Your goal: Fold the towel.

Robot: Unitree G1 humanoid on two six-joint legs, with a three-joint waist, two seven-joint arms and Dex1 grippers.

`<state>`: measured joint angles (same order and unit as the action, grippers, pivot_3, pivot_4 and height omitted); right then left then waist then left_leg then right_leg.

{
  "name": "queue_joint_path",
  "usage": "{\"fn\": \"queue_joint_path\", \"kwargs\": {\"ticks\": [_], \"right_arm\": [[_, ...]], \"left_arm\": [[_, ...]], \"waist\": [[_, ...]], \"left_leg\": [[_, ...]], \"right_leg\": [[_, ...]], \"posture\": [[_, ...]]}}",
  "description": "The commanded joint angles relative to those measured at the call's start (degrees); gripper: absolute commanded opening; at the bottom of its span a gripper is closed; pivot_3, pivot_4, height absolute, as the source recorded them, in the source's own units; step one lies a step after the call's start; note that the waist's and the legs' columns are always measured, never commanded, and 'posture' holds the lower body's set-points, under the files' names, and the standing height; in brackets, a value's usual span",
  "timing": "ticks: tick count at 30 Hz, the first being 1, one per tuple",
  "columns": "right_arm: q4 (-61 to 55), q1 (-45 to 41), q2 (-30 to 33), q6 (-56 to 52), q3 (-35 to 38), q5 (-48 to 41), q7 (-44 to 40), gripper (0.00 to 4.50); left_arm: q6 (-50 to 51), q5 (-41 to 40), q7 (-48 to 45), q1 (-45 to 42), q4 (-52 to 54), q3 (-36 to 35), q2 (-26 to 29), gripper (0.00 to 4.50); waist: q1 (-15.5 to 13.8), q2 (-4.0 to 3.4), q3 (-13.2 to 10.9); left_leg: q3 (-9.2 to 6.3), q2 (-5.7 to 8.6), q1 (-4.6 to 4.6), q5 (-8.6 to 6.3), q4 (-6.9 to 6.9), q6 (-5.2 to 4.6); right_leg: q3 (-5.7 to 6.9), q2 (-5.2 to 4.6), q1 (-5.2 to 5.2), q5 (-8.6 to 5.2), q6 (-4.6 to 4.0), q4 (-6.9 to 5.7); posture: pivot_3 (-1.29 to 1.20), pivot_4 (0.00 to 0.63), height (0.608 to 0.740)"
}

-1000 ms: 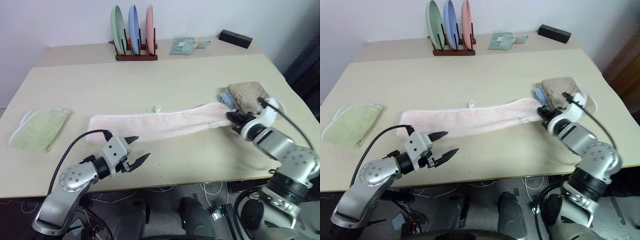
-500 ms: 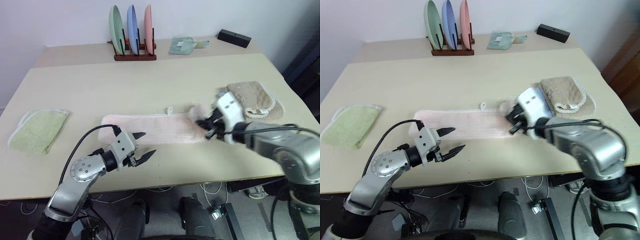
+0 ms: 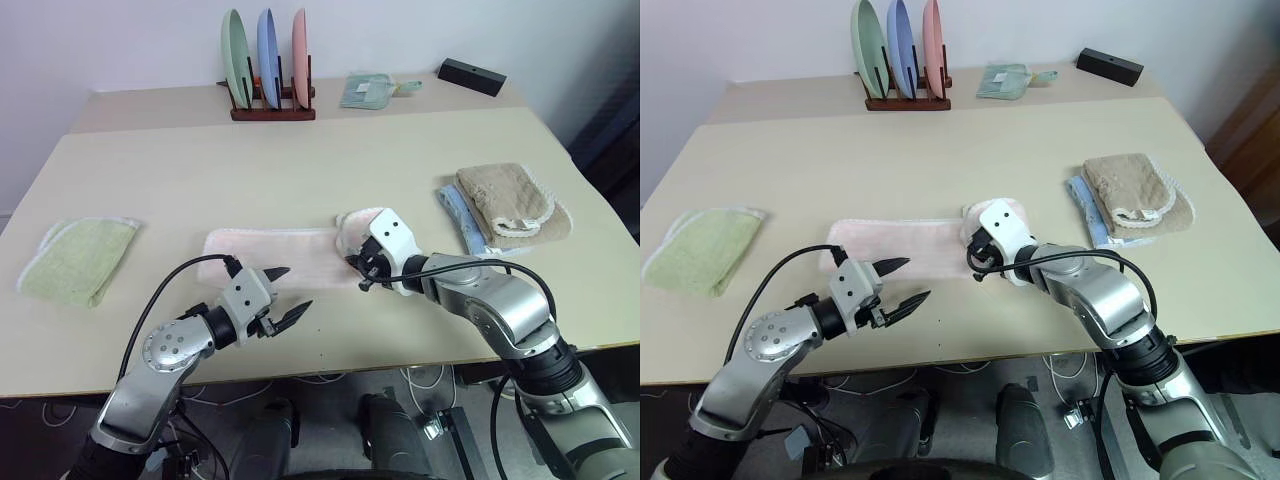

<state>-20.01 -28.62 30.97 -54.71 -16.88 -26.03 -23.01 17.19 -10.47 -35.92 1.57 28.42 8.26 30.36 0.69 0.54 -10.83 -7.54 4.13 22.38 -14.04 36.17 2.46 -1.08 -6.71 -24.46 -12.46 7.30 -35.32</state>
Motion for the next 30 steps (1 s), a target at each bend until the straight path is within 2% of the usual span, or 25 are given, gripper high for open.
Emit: {"fn": "queue_joint_path", "kwargs": {"ticks": [1,4,8,10,11,12,13,15,17,24,27,30], "right_arm": [[-4.91,0.31,-0.13,2.65,4.8,-2.32,-3.69,1.88],[-8.08,2.15,1.44,4.84,9.4,-4.77,-7.56,3.33],[-7.55,3.21,0.99,5.48,19.89,-10.52,-8.94,3.33],[-3.83,2.11,-0.14,6.24,23.55,-10.47,-7.06,3.33],[-1.47,1.75,0.34,7.57,23.22,-8.21,-6.63,2.78],[0.79,1.59,1.07,9.54,22.23,-5.59,-6.77,2.54],[2.52,1.55,1.56,11.38,21.0,-3.46,-7.2,1.98],[7.01,1.13,0.83,15.96,18.05,0.07,-8.54,1.15],[10.69,0.89,-0.1,20.66,14.18,3.61,-10.39,0.04],[22.03,3.12,-3.48,29.32,3.38,13.14,-14.28,0.04],[26.25,3.12,-4.74,30.83,2.79,15.95,-12.91,0.04],[24.85,3.11,-4.8,32.14,4.31,15.49,-14.15,0.04]], "left_arm": [[-0.27,0.25,0.18,-0.12,2.14,-0.4,0.15,3.52],[-0.36,-0.05,-0.04,0.08,1.96,-0.93,0.41,3.52],[-0.5,-0.74,0.18,0.55,1.35,-2.44,0.49,3.52],[0.41,-1.9,1.28,0.31,1.2,-3.71,-0.59,3.52],[0.92,-2.5,1.89,0.26,1.34,-4.35,-1.26,3.52],[1.43,-3.01,2.52,0.27,1.52,-4.94,-1.94,3.52],[1.88,-3.36,2.97,0.34,1.68,-5.39,-2.45,3.52],[2.9,-4.0,4.16,0.87,2.14,-6.33,-3.45,3.52],[3.94,-4.57,5.59,1.96,2.8,-7.23,-4.62,3.52],[6.11,-6.18,11.16,9.39,6.28,-10.5,-8.96,3.52],[6.46,-6.77,12.96,13.36,8.01,-11.8,-10.54,3.52],[6.97,-7.8,14.39,16.32,9.3,-13.32,-11.74,3.52]], "waist": [[-0.05,0.0,0.0],[-0.14,0.0,0.0],[-0.08,0.0,0.0],[-0.01,0.0,0.0],[0.06,0.0,0.0],[0.05,0.01,0.0],[0.02,0.0,0.0],[0.07,0.0,0.0],[0.3,0.0,0.0],[0.05,0.02,0.01],[0.03,0.02,0.04],[0.0,0.14,0.11]], "left_leg": [[0.0,0.0,0.0,0.0,0.0,0.0],[0.0,0.01,0.02,0.0,0.01,0.0],[0.0,0.0,0.01,0.0,0.01,0.0],[0.01,0.0,-0.01,0.0,0.0,0.0],[0.01,0.0,-0.02,0.0,0.0,0.0],[0.02,-0.01,-0.03,0.0,0.0,0.0],[0.02,0.0,-0.03,0.0,0.0,0.0],[0.03,0.0,-0.04,0.0,-0.02,0.0],[0.05,0.0,-0.04,0.0,-0.02,0.0],[0.05,-0.01,-0.06,0.0,-0.01,0.0],[0.06,0.01,-0.05,0.0,0.02,0.01],[0.04,-0.01,-0.13,0.0,0.01,0.01]], "right_leg": [[-0.01,0.0,0.0,0.0,0.0,0.0],[0.0,-0.01,0.0,0.0,0.0,0.01],[0.0,-0.01,0.01,0.0,0.01,0.01],[0.0,0.0,0.02,0.0,0.0,0.0],[0.0,0.0,0.02,0.0,0.0,0.0],[-0.01,0.0,0.02,0.01,-0.01,-0.01],[0.0,0.0,0.02,0.01,-0.01,-0.01],[0.0,0.0,0.02,0.01,0.0,-0.01],[-0.01,0.0,0.01,0.01,0.0,0.0],[-0.03,0.0,0.02,0.02,0.0,-0.01],[-0.06,-0.01,0.03,0.02,-0.01,0.0],[-0.05,0.0,0.11,0.02,-0.05,0.0]], "posture": [[0.0,0.15,0.74],[0.0,0.15,0.74],[0.0,0.15,0.74],[0.0,0.15,0.74],[0.0,0.15,0.74],[0.0,0.15,0.74],[0.0,0.15,0.74],[0.0,0.15,0.74],[0.0,0.15,0.74],[0.0,0.15,0.74],[0.0,0.15,0.74],[0.0,0.15,0.74]]}}
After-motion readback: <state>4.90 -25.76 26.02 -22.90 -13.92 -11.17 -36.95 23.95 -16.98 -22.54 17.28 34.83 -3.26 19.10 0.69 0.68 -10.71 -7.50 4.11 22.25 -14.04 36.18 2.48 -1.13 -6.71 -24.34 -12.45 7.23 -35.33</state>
